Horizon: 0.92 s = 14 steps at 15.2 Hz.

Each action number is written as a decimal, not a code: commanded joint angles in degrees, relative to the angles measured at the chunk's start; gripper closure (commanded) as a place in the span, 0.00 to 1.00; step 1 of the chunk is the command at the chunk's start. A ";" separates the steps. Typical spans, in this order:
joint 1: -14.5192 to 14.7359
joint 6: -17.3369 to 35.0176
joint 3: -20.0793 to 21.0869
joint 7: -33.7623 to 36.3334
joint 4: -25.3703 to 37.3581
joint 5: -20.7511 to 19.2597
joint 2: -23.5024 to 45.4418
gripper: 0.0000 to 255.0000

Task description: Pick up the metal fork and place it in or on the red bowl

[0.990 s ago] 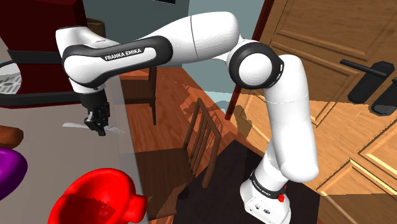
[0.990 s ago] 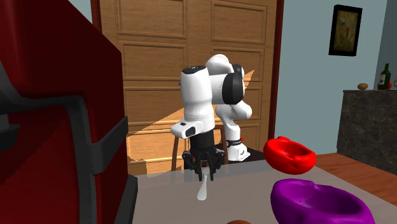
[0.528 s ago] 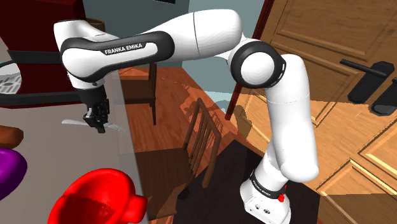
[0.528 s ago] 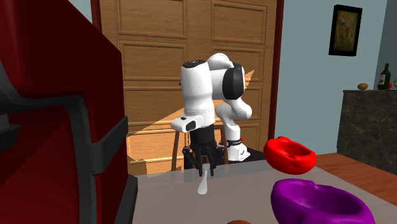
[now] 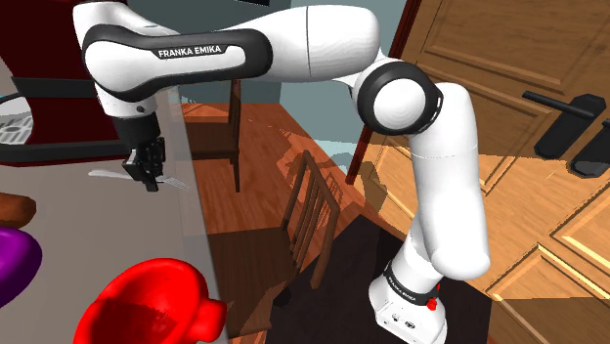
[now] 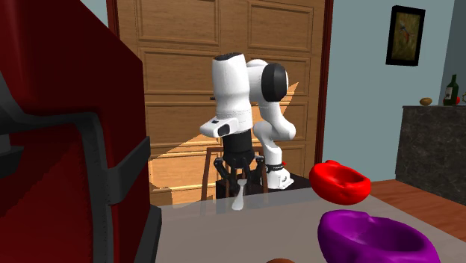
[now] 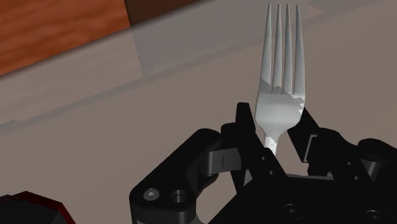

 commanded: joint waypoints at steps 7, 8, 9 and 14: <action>0.38 -6.47 0.09 0.14 6.63 0.01 0.12 1.00; 0.45 -7.30 0.10 0.17 7.55 0.00 0.22 1.00; 0.53 -8.14 0.11 0.20 8.51 -0.02 0.33 1.00; 1.02 -12.60 0.12 0.37 13.97 -0.19 1.30 1.00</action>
